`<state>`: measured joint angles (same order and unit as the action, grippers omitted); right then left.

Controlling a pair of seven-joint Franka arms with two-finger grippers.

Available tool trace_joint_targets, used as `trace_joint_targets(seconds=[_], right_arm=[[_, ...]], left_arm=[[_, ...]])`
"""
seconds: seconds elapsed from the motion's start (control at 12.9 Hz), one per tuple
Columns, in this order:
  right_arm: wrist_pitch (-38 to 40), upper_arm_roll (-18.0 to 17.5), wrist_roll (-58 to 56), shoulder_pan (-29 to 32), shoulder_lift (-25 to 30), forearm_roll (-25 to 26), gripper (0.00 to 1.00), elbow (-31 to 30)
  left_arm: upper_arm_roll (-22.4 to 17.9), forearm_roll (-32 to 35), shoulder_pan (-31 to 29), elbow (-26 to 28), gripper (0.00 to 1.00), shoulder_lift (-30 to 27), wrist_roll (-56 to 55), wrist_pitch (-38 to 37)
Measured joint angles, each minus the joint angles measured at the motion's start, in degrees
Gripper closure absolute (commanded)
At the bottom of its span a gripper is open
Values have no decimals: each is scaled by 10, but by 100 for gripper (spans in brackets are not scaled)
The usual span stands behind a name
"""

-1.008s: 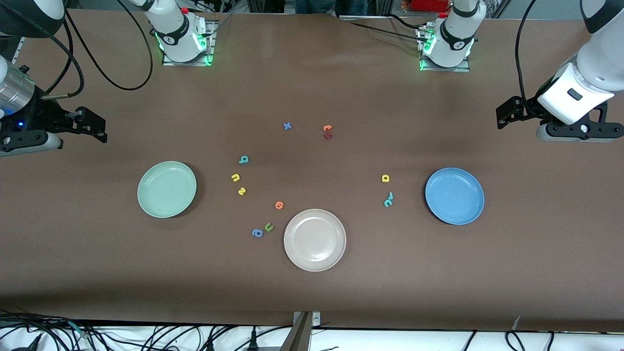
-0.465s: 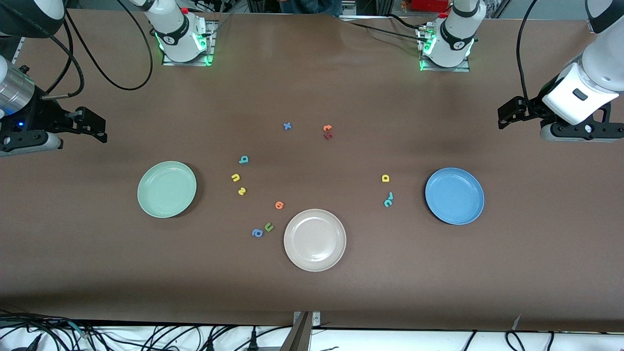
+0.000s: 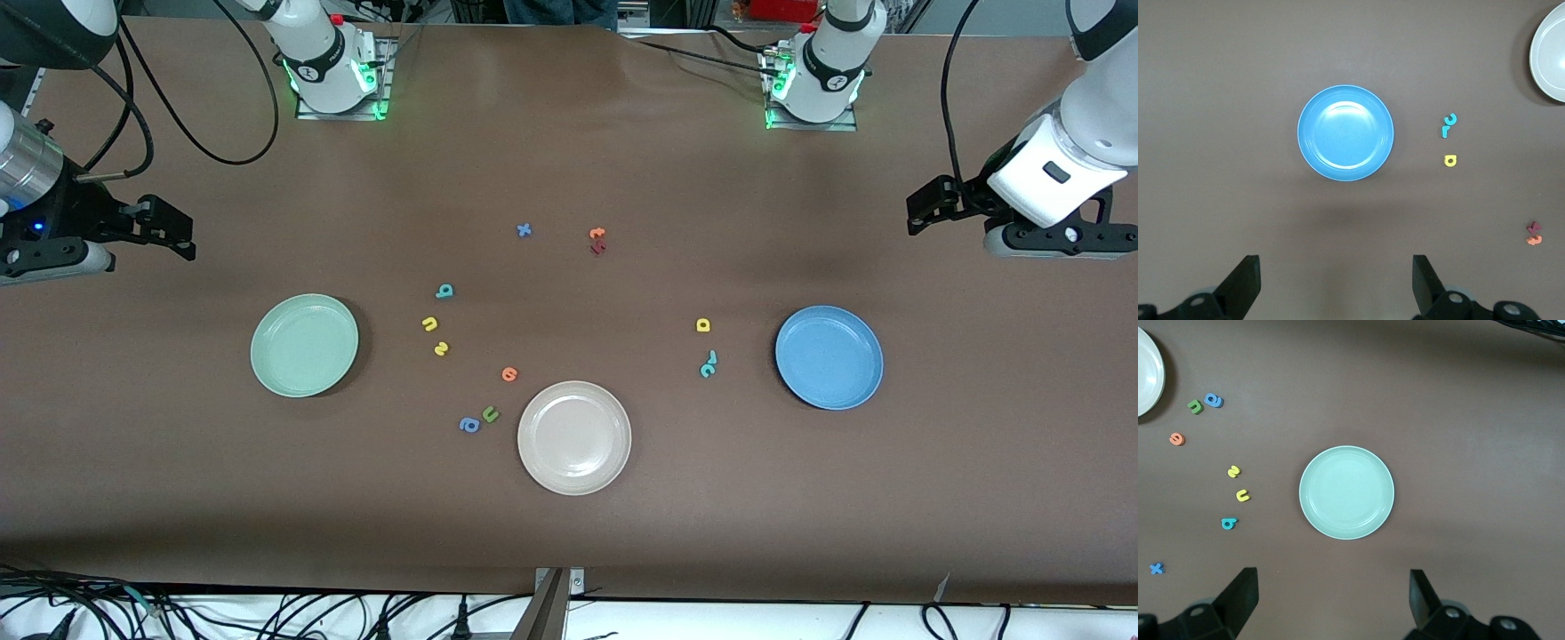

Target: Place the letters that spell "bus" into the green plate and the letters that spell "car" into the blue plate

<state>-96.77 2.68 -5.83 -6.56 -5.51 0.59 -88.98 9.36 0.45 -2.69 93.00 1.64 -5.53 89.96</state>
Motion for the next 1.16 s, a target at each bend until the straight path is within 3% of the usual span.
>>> trace_joint_targets(seconds=[0.31, 0.93, 1.16], right_arm=[[7, 0, 0, 0, 0, 0, 0, 1], [17, 2, -6, 1, 1, 1, 0, 9], [19, -3, -9, 0, 0, 7, 0, 9]], left_arm=[[38, -5, 24, 2, 0, 49, -2, 13], [45, -12, 88, 6, 0, 235, -6, 192], [45, -13, 97, 34, 0, 276, -6, 263]])
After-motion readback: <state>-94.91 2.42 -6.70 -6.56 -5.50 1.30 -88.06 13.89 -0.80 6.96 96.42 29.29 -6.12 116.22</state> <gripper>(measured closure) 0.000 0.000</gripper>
